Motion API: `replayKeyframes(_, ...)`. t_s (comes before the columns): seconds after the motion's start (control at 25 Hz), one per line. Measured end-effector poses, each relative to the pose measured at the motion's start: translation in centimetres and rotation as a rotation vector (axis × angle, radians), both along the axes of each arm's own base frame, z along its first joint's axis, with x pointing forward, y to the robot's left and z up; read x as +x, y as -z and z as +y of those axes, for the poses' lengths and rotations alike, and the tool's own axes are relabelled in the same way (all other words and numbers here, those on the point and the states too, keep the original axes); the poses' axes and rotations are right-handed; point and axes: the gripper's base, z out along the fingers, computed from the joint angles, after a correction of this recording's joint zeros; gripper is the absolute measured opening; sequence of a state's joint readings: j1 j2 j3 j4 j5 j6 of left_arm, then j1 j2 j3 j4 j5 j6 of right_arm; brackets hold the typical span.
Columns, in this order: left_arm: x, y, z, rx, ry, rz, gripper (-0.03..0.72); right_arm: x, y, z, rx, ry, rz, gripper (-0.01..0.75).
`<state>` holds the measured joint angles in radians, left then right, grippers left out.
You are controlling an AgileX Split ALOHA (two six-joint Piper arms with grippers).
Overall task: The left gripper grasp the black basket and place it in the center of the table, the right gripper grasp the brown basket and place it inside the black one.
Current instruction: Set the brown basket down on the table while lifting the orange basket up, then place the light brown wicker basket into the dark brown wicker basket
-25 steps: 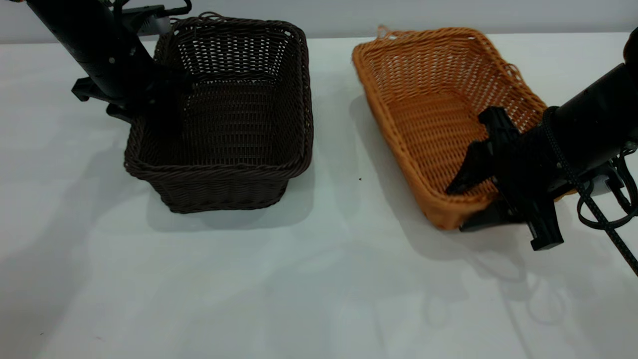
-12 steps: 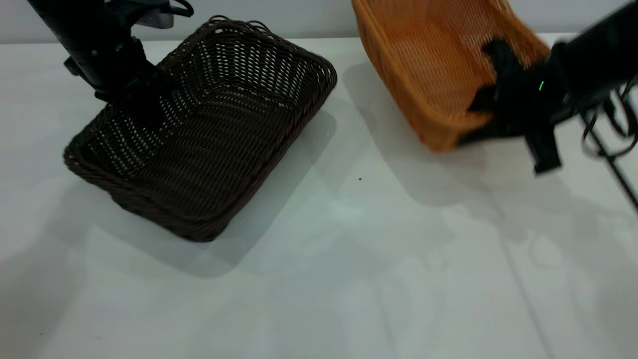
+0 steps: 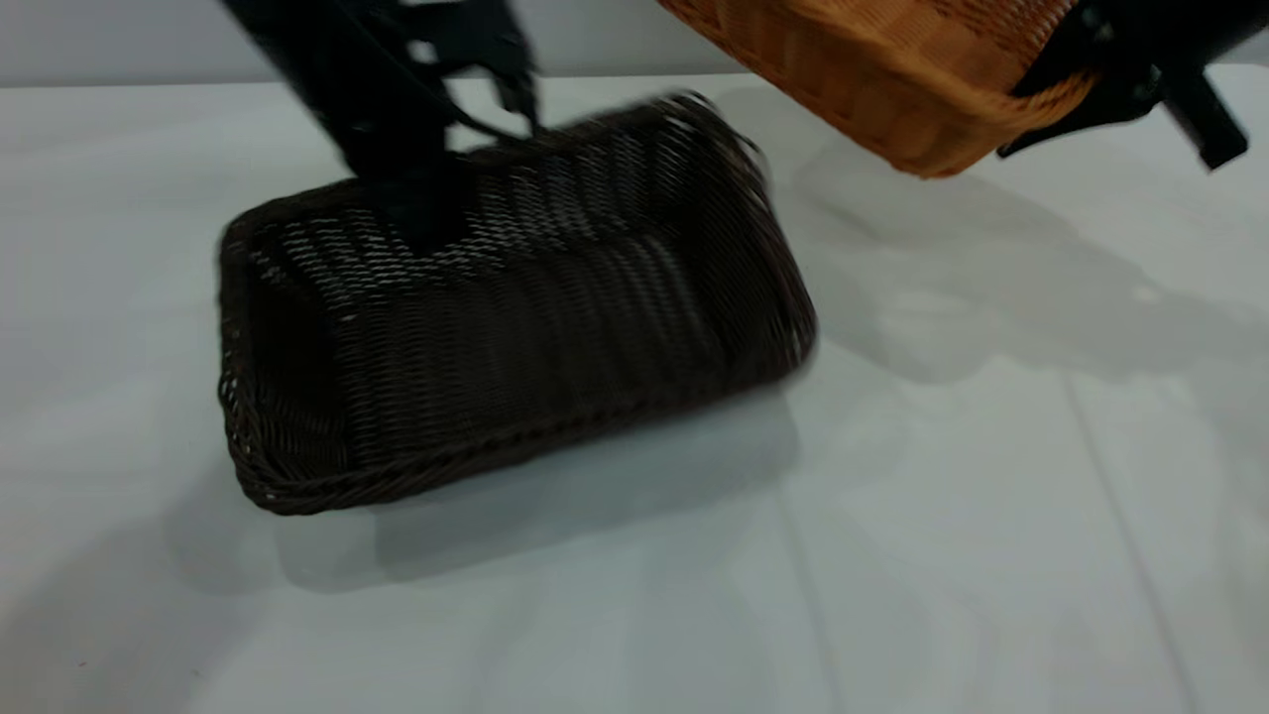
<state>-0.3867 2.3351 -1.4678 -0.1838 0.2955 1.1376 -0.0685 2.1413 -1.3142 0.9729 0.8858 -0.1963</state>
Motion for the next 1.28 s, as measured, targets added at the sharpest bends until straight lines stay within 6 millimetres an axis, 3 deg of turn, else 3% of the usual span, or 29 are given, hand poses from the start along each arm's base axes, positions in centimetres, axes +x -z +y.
replayKeyframes(0.2, -1.2, 1.1, -3.3, 0.047, 0.221, -0.051, 0.076, 1.3, -2.3, -0.1, -0.003, -0.094, -0.048, 0.073)
replayKeyframes(0.56, -1.9, 1.5, -4.5, 0.026, 0.244, -0.041, 0.098, 1.4, -3.0, 0.0, 0.005, -0.134, -0.049, 0.073)
replayKeyframes(0.68, -2.0, 1.5, -4.7, 0.002, 0.214, -0.03, 0.174, 1.4, -3.0, 0.0, 0.005, -0.134, -0.049, 0.073)
replayKeyframes(0.88, -2.0, 1.0, -5.1, -0.025, 0.189, -0.04, 0.379, 2.4, -4.0, -1.1, -0.003, -0.12, -0.092, 0.073)
replayKeyframes(1.04, -2.0, -1.8, -5.2, -0.046, 0.195, -0.066, 0.472, 3.4, -5.5, -2.5, -0.01, -0.098, -0.143, 0.073)
replayKeyframes(1.16, -2.4, -6.3, -5.2, -0.068, 0.216, -0.08, 0.486, 3.6, -6.0, -3.1, -0.023, -0.106, -0.149, 0.073)
replayKeyframes(1.28, -3.7, -12.5, -4.8, -0.098, 0.244, -0.109, 0.488, 3.4, -5.8, -3.2, -0.043, -0.116, -0.129, 0.073)
